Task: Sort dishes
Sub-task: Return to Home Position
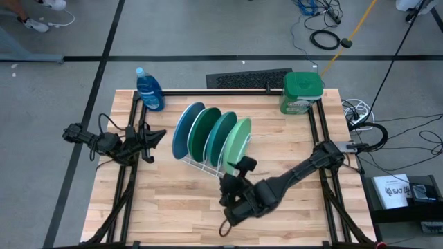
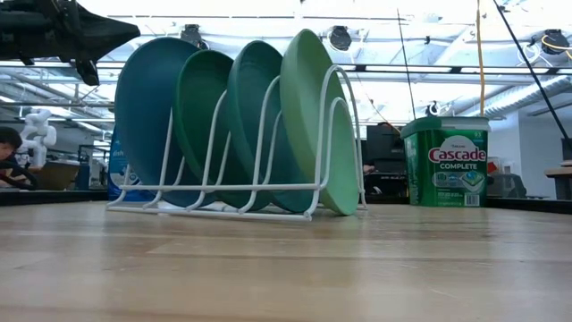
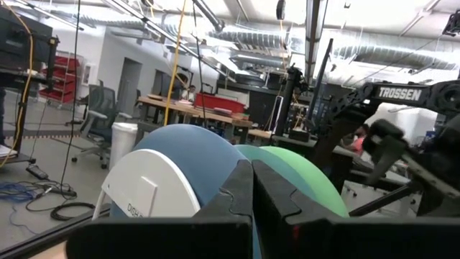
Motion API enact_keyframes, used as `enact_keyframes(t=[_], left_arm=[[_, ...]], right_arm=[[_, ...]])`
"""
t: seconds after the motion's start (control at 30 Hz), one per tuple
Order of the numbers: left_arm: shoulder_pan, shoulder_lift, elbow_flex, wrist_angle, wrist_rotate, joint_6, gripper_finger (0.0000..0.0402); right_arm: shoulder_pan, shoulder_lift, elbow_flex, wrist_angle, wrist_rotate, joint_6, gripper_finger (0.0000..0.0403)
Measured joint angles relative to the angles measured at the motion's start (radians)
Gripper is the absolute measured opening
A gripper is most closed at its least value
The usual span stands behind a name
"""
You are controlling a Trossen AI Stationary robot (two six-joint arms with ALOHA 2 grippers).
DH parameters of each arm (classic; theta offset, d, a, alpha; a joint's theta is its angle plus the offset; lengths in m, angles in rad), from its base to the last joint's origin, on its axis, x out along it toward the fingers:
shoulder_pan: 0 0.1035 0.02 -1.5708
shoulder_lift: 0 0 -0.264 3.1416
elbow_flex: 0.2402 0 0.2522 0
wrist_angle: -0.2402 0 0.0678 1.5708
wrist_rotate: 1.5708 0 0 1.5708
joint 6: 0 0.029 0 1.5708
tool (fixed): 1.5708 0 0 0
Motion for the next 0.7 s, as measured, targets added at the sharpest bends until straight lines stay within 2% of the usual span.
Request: enact_keyframes(t=[0.2, 0.3, 0.4, 0.57, 0.7], left_arm=[[0.0, 0.0, 0.0, -0.012, 0.004, 0.0, 0.0], [0.0, 0.0, 0.0, -0.032, 0.04, -0.001, 0.0], [0.0, 0.0, 0.0, -0.032, 0.106, 0.0, 0.0], [0.0, 0.0, 0.048, -0.091, 0.135, 0.002, 0.0], [0.0, 0.0, 0.121, -0.268, 0.183, -0.02, 0.0]], right_arm=[[0.082, -0.042, -0.001, 0.028, 0.138, -0.044, 0.0296], [0.13, -0.069, 0.0, -0.009, 0.157, -0.047, 0.0267], [0.177, -0.086, 0.0, -0.067, 0.179, -0.033, 0.0194], [0.241, -0.09, 0.0, -0.212, 0.311, 0.024, 0.0027], [0.265, -0.091, 0.0, -0.367, 0.343, 0.166, 0.0009]])
